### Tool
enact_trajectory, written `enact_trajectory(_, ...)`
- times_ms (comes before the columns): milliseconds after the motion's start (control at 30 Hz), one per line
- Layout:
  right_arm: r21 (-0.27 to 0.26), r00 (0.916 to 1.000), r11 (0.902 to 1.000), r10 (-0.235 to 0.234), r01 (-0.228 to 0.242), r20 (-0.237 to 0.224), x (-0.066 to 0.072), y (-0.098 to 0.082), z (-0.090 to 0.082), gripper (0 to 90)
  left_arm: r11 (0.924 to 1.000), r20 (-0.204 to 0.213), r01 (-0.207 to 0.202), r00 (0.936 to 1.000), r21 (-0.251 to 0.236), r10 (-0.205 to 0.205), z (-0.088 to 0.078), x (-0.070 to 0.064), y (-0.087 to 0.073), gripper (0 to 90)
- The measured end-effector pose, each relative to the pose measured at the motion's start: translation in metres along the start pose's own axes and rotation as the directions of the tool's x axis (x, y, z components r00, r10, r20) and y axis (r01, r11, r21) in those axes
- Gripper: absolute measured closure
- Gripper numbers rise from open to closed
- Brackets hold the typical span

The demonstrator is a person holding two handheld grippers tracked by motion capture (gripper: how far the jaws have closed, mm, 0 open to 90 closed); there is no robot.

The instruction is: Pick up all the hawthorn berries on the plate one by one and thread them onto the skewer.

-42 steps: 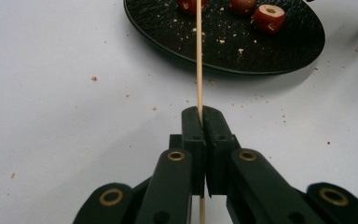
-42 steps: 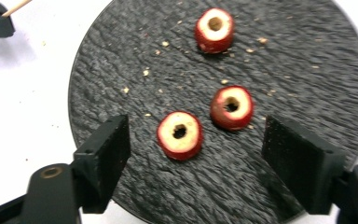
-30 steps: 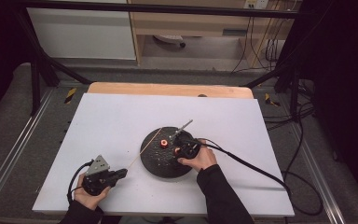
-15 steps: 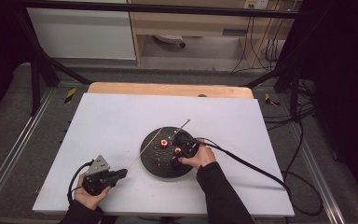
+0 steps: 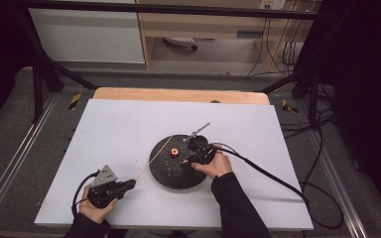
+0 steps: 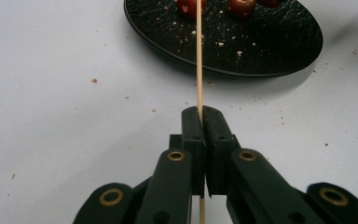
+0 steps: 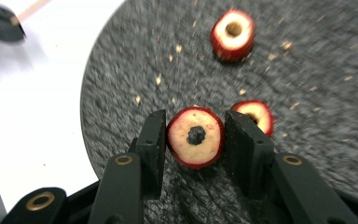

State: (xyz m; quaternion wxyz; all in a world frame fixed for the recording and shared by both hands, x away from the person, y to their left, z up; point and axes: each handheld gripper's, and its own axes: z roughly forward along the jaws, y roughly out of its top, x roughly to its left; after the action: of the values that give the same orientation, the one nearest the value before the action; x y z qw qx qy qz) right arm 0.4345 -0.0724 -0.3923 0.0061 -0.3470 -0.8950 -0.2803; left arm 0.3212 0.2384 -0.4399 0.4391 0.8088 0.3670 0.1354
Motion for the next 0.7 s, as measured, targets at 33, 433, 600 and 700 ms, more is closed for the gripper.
enact_trajectory(33, -0.020, 0.9999, 0.9997, 0.014, -0.014, -0.002, 0.001, 0.000, -0.003, 60.4, 1.0000, -0.001, 0.002, 1.0000, -0.003, -0.002, 0.000, 0.000, 0.000, 88.1)
enact_trajectory(433, -0.284, 0.9947, 0.9534, 0.099, -0.103, -0.027, -0.001, -0.010, -0.019, 60.5, 0.9989, -0.016, 0.026, 0.9995, -0.039, -0.027, -0.002, -0.002, 0.000, 88.0)
enact_trajectory(600, -0.384, 0.9864, 0.9084, 0.149, -0.164, -0.069, -0.003, -0.016, -0.021, 60.5, 0.9981, -0.021, 0.037, 0.9991, -0.050, -0.038, -0.002, -0.004, -0.001, 88.0)
enact_trajectory(700, -0.437, 0.9790, 0.8761, 0.179, -0.204, -0.098, -0.004, -0.018, -0.021, 60.5, 0.9972, -0.025, 0.043, 0.9987, -0.061, -0.045, -0.002, -0.005, -0.001, 88.1)
